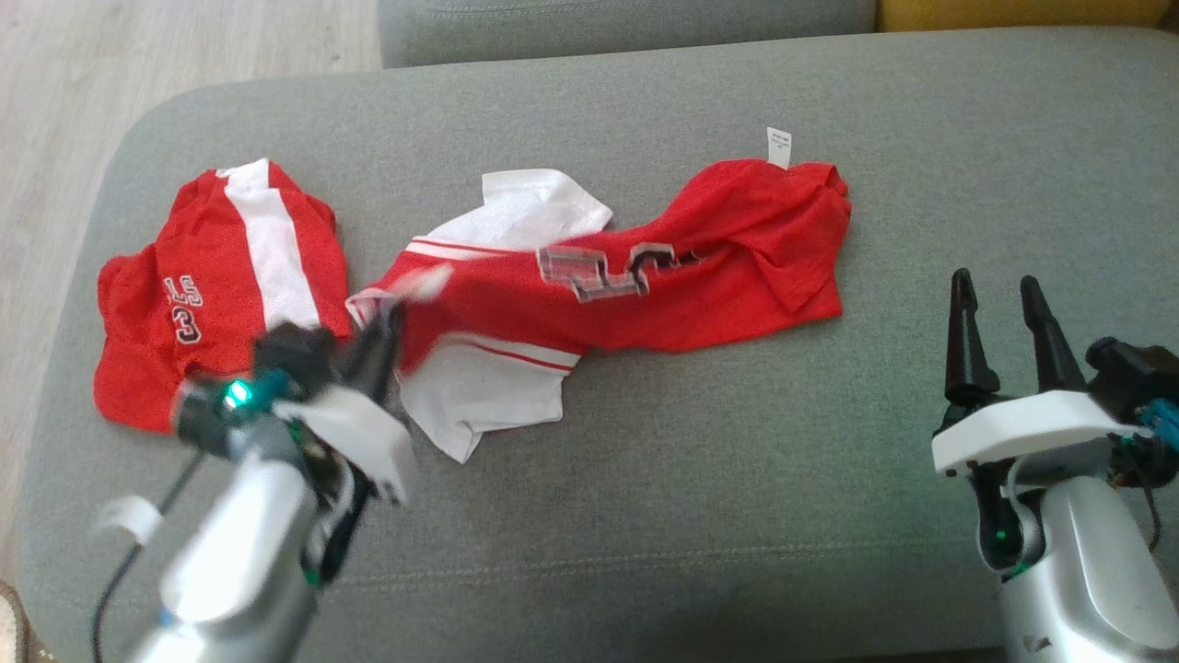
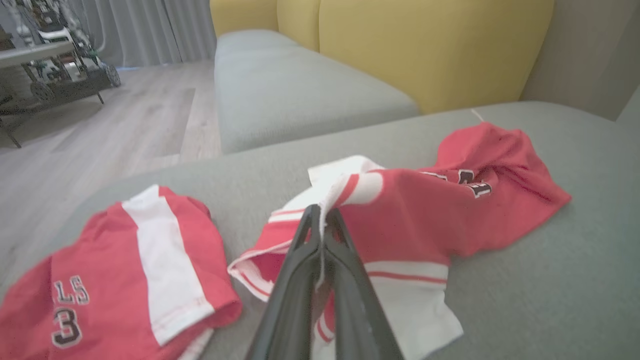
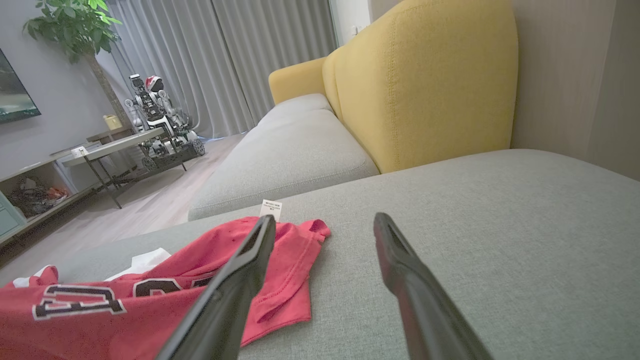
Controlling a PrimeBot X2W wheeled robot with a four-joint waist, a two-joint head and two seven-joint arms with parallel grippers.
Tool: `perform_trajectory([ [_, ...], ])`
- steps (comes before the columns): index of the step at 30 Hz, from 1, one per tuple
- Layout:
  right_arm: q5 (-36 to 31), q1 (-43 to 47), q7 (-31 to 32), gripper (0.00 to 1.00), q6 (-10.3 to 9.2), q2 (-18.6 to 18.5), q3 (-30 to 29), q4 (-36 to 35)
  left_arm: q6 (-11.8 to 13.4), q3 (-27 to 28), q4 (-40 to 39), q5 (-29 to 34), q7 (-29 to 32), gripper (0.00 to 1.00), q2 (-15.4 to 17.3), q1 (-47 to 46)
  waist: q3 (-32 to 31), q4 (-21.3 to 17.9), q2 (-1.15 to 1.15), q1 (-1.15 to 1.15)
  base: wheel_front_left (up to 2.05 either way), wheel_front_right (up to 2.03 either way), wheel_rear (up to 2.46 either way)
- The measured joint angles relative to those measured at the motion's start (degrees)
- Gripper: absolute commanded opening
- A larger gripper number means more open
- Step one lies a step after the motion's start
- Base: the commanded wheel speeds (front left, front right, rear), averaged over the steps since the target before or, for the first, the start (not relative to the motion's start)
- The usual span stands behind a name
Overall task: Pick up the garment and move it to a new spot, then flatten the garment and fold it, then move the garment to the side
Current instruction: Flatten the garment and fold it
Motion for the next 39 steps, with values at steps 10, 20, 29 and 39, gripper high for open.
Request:
perform_trajectory([
  [10,-0.18,-0.02,0.00,1.00,0.00,0.00,0.13,1.30,5.39,-0.64,0.35,0.63,-1.13,1.00,-3.22,2.43,0.85,0.74,0.00,0.00,0.00,0.00,0.00],
  [20,-1.14,0.53,0.01,1.00,0.00,0.01,0.69,1.24,9.48,7.64,-13.58,2.33,-2.40,1.00,-6.68,7.85,1.08,3.23,0.00,0.00,0.00,0.00,0.00],
  [29,-5.02,-0.48,0.01,1.00,0.00,0.03,0.55,4.95,4.67,10.21,-19.25,6.92,-2.40,1.00,-10.80,16.29,2.42,7.12,0.00,0.00,0.00,0.00,0.00],
  [39,-15.44,-16.59,4.07,1.00,0.00,0.01,-11.02,17.61,1.58,10.61,-20.13,8.66,-2.40,1.00,-12.32,15.89,6.51,12.44,0.00,0.00,0.00,0.00,0.00],
])
